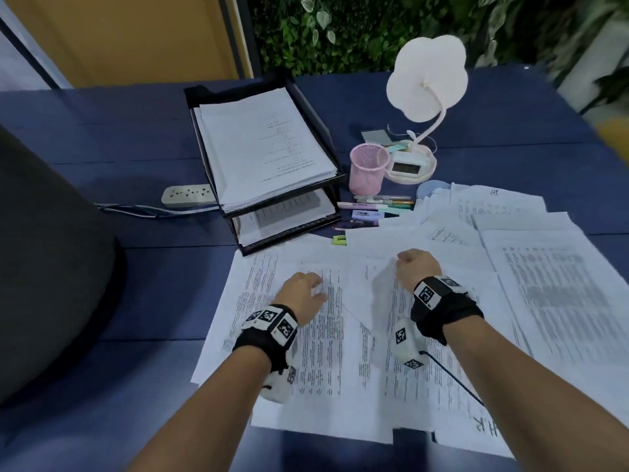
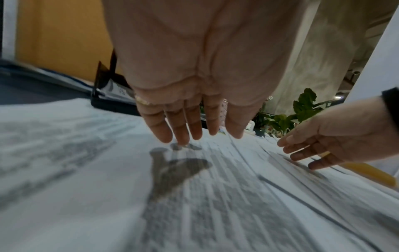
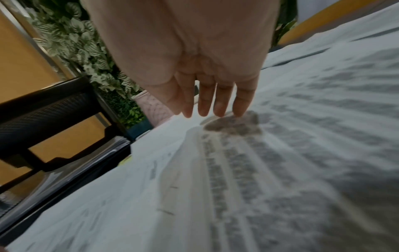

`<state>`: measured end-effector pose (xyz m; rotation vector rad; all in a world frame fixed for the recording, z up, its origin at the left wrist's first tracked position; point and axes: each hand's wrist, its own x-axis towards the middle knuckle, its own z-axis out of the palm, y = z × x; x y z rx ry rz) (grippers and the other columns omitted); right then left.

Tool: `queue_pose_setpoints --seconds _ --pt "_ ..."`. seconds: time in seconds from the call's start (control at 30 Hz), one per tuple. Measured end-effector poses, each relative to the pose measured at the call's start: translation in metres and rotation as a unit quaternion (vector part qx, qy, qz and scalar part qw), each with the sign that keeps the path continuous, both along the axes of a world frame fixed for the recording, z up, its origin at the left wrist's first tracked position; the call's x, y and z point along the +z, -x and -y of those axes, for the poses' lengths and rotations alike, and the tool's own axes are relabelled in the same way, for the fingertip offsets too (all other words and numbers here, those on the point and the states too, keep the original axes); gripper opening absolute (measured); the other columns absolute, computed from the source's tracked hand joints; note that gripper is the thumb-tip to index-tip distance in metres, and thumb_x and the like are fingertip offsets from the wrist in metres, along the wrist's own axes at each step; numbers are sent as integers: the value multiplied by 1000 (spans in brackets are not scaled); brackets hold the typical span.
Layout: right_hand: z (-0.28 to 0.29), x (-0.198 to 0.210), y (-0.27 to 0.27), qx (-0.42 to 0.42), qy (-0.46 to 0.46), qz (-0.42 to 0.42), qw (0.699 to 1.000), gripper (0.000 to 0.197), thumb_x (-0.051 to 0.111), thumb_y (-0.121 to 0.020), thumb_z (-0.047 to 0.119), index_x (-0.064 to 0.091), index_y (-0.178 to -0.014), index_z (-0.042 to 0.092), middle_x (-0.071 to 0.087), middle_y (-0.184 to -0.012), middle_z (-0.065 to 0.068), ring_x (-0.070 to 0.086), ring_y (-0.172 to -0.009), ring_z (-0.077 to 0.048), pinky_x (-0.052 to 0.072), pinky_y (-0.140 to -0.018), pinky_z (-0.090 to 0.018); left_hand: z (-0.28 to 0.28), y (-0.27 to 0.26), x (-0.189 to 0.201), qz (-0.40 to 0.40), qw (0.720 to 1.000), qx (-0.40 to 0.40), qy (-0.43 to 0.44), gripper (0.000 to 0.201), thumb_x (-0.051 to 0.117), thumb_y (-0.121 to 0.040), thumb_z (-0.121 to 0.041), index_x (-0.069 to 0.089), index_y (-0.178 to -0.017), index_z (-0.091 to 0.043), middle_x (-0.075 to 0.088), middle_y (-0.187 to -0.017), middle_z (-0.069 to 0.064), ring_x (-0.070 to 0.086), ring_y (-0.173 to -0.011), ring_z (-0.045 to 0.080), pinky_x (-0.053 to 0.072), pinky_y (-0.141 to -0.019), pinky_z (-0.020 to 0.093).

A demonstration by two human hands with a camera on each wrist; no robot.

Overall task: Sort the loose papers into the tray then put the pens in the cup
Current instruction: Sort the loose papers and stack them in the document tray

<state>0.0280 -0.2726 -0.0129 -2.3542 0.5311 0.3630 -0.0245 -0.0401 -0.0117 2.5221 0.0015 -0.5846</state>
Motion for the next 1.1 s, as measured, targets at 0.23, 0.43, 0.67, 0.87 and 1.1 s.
queue_pose_setpoints --seconds 0.23,0.43,0.67,0.87,1.1 --pt "57 -5 37 -11 209 -135 969 43 49 -84 37 46 -126 24 42 -131 -14 42 -121 -34 34 -105 -43 40 10 -7 -48 996 30 63 54 56 -94 -31 40 -141 -10 43 -144 11 45 -128 24 38 -104 30" --pt "68 -7 54 36 200 -169 964 58 54 -84 39 32 -134 23 32 -134 -15 36 -121 -39 36 -101 -46 67 9 -13 -72 967 188 158 63 61 -90 -33 35 -141 -6 45 -140 11 49 -122 27 44 -100 35" --pt "66 -8 51 22 192 -165 967 55 52 -86 36 33 -136 25 34 -136 -14 38 -122 -37 36 -103 -47 77 14 -12 -51 966 149 204 27 62 -90 -13 61 -116 -10 66 -112 6 62 -99 22 49 -84 27" --pt "76 -2 41 -73 183 -81 977 46 54 -83 27 47 -127 17 41 -133 -16 40 -123 -35 37 -100 -48 53 13 -16 -52 956 191 217 37 59 -91 -8 53 -127 -9 62 -121 7 60 -107 24 47 -93 30" --pt "83 -9 40 -80 189 -89 975 53 56 -84 28 42 -132 11 40 -135 -19 39 -125 -37 36 -103 -47 8 9 -15 11 967 252 44 48 55 -86 -3 35 -129 -10 56 -98 11 57 -84 29 47 -61 30"
